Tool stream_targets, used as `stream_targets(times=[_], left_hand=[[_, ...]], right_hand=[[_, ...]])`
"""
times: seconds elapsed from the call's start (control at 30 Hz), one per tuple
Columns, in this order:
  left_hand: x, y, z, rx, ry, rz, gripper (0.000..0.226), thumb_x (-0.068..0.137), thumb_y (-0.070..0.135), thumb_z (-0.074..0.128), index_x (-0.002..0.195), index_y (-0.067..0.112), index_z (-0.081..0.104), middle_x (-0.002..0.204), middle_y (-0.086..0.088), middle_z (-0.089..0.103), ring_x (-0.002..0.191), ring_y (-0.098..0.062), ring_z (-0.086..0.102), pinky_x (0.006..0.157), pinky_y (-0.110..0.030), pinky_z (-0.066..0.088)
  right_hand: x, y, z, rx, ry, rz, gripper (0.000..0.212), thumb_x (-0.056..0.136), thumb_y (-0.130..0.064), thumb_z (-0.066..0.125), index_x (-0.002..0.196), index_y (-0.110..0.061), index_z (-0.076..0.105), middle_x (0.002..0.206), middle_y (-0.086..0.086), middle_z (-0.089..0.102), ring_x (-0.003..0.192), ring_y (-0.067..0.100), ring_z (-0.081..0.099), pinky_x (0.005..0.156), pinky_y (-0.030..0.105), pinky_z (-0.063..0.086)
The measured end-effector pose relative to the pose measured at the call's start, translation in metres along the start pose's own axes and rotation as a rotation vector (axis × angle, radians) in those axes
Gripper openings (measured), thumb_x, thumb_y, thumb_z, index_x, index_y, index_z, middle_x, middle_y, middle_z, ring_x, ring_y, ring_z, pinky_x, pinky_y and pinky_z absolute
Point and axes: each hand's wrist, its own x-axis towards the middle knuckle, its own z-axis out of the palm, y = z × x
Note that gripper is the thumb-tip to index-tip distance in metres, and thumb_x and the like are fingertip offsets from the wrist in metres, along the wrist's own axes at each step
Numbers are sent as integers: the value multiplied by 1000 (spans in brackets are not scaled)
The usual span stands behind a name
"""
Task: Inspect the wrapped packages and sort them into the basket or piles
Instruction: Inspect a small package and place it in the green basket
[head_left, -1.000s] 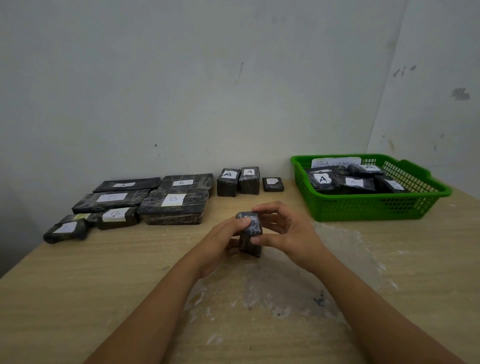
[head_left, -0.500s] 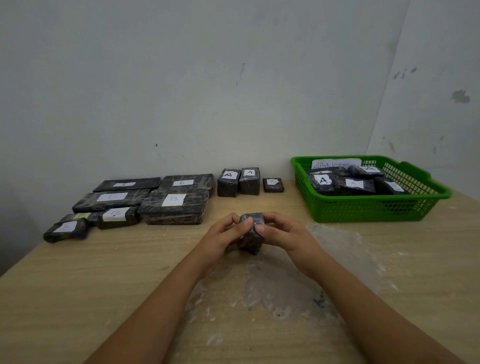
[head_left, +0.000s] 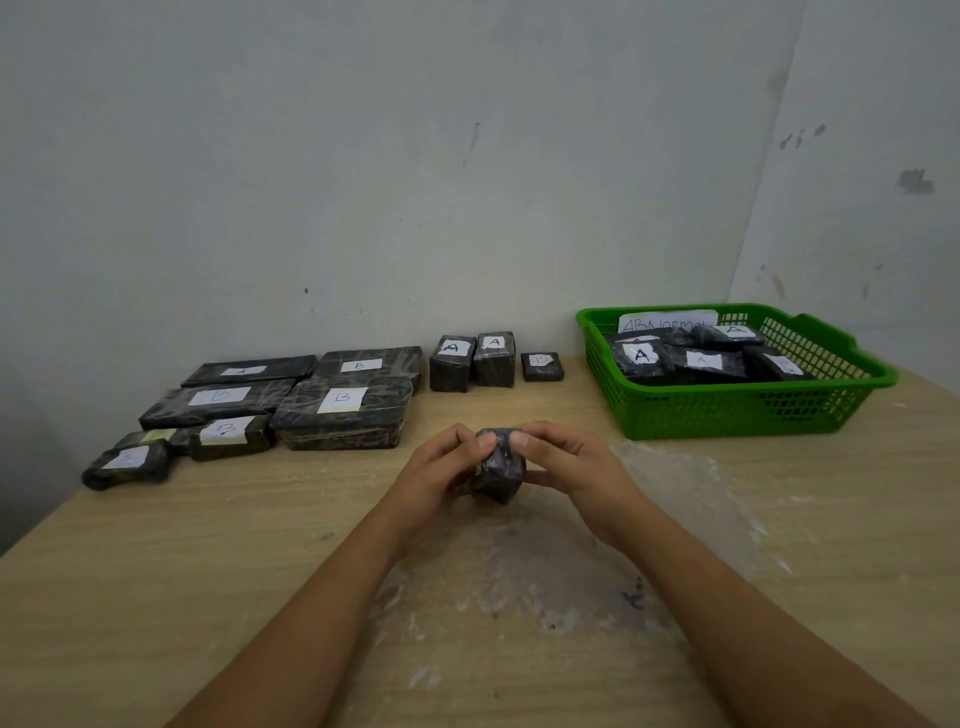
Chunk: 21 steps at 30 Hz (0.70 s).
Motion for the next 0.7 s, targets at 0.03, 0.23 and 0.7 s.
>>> stream_targets(times=[0.03, 0.23, 0.7], left_hand=[[0, -1, 0, 2, -3, 5, 28, 85, 43, 74, 69, 24, 59, 82, 1, 62, 82, -13, 62, 71, -23, 51], [1, -3, -1, -3, -38, 26, 37, 79, 45, 76, 80, 14, 57, 88, -8, 57, 90, -24, 56, 82, -35, 45], [3, -1, 0, 101, 62, 77, 25, 71, 54, 71, 64, 34, 58, 75, 7, 62, 81, -19, 60, 73, -35, 46]], right_hand=[[1, 0, 0, 11, 10, 2, 29, 84, -32, 76, 101, -9, 78, 101, 10, 76, 99, 23, 70, 101, 51, 56], [0, -2, 0, 34, 12, -36, 13, 77, -24, 75, 83, -13, 77, 84, 7, 73, 83, 19, 70, 89, 46, 60], [-5, -3, 0, -78, -69, -42, 27, 89, -27, 77, 111, -12, 74, 105, 3, 76, 104, 18, 70, 96, 32, 56]])
